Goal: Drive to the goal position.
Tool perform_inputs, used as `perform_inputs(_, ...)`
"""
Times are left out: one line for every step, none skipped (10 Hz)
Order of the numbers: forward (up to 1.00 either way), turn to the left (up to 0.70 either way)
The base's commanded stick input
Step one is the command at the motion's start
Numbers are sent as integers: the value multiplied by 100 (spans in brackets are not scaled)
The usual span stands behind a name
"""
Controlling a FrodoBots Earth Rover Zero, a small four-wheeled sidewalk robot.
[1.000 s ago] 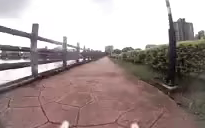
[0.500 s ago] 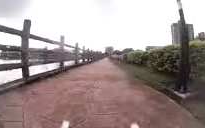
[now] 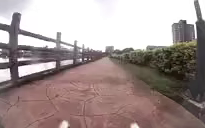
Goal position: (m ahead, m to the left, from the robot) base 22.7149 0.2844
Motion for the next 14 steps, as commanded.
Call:
perform_inputs(70,0)
perform_inputs(70,0)
perform_inputs(70,0)
perform_inputs(70,0)
perform_inputs(70,0)
perform_inputs(70,0)
perform_inputs(70,0)
perform_inputs(70,0)
perform_inputs(70,0)
perform_inputs(70,0)
perform_inputs(70,0)
perform_inputs(70,0)
perform_inputs(70,0)
perform_inputs(70,0)
